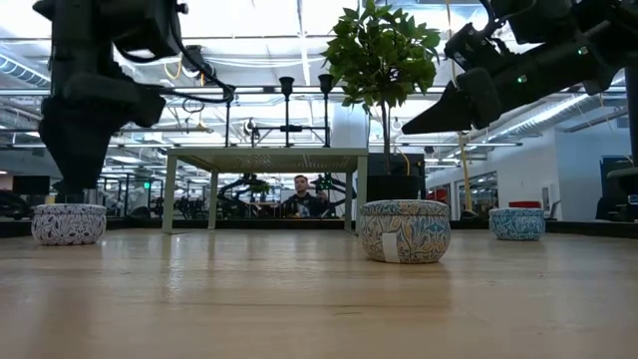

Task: Pick & Place candle stick holders
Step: Put the red scented candle on the shelf

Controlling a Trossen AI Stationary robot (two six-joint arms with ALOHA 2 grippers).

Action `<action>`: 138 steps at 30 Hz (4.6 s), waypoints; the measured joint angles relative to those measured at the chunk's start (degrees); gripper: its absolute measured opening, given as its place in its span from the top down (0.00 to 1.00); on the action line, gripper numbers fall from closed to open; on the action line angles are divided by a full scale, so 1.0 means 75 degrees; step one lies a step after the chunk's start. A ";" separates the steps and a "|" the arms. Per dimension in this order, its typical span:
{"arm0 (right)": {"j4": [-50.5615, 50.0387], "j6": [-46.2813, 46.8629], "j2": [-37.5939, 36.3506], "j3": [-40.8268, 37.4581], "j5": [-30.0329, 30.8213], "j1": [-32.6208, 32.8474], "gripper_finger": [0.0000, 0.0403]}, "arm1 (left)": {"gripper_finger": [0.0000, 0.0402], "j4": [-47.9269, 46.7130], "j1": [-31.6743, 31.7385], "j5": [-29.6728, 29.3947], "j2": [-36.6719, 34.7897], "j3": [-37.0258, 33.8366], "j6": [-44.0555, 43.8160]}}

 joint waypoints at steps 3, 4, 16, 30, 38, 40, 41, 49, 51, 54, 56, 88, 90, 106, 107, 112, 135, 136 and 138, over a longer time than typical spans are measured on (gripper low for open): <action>0.0019 -0.0057 0.0000 0.0000 0.0006 0.0000 0.41 | 0.34 0.0312 0.0000 0.0007 0.0007 -0.0134 0.0013; 0.0017 -0.0073 0.0000 0.0000 0.0009 0.0000 0.40 | 0.34 0.0362 0.0000 0.0008 0.0055 -0.0169 0.0011; 0.0012 -0.0257 0.0000 0.0000 -0.0011 0.0000 0.31 | 0.30 0.0385 0.0047 -0.0153 0.0076 -0.0249 0.0519; -0.0017 -0.0261 0.0000 0.0000 -0.0017 0.0000 0.31 | 0.06 0.0396 0.0039 0.0065 0.0076 -0.0249 0.0455; -0.0020 -0.0445 0.0000 0.0000 -0.0017 0.0000 0.31 | 0.06 0.0520 -0.0206 -0.0165 0.0093 -0.0269 0.0007; -0.0020 -0.0523 0.0000 0.0000 -0.0017 0.0000 0.31 | 0.06 0.0549 -0.0253 -0.0233 0.0093 -0.0389 -0.0160; -0.0020 -0.0523 0.0000 0.0000 -0.0020 0.0000 0.31 | 0.06 0.0549 -0.0273 -0.0226 0.0096 -0.0470 -0.0255; -0.0002 -0.0520 0.0000 0.0000 -0.0020 0.0000 0.31 | 0.06 0.1332 -0.0357 -0.0190 0.0096 -0.0925 -0.0567; 0.0017 -0.0519 0.0000 0.0000 -0.0020 0.0000 0.31 | 0.06 0.1526 -0.0355 -0.0208 0.0096 -0.0965 -0.0550; 0.0015 -0.0519 0.0000 0.0000 -0.0020 0.0000 0.31 | 0.06 0.1448 -0.0355 -0.0230 0.0096 -0.1019 -0.0580; 0.0015 -0.0519 -0.0003 0.0000 -0.0020 0.0000 0.31 | 0.06 0.1411 -0.0355 -0.0227 0.0096 -0.1099 -0.0623; 0.0015 -0.0541 -0.0003 0.0000 -0.0023 -0.0003 0.31 | 0.13 0.2319 -0.0347 -0.0200 0.0099 -0.1494 -0.0483; 0.0015 -0.0541 -0.0003 0.0000 -0.0020 -0.0001 0.31 | 0.17 0.2343 -0.0347 -0.0153 0.0099 -0.1494 -0.0459; 0.0015 -0.0544 -0.0003 0.0000 -0.0023 -0.0003 0.31 | 0.23 0.3053 -0.0341 -0.1355 0.0096 -0.1488 -0.0834; 0.0017 -0.0544 -0.0003 0.0000 -0.0023 -0.0003 0.31 | 0.24 0.3132 -0.0328 -0.1479 0.0096 -0.1488 -0.0894; 0.0015 -0.0544 -0.0003 0.0000 -0.0021 -0.0001 0.31 | 0.24 0.3532 -0.0075 -0.1760 0.0099 -0.1488 -0.1012; 0.0017 -0.0544 -0.0003 0.0000 -0.0023 -0.0003 0.31 | 0.24 0.3488 0.1234 -0.1779 0.0096 0.0880 0.0292; 0.0017 -0.0544 -0.0003 0.0000 -0.0021 -0.0003 0.31 | 0.25 0.3329 0.1287 -0.1800 0.0096 0.1090 0.0432; 0.0017 -0.0544 -0.0003 0.0000 -0.0022 -0.0001 0.31 | 0.25 0.2976 0.1413 -0.1887 0.0096 0.1519 0.0715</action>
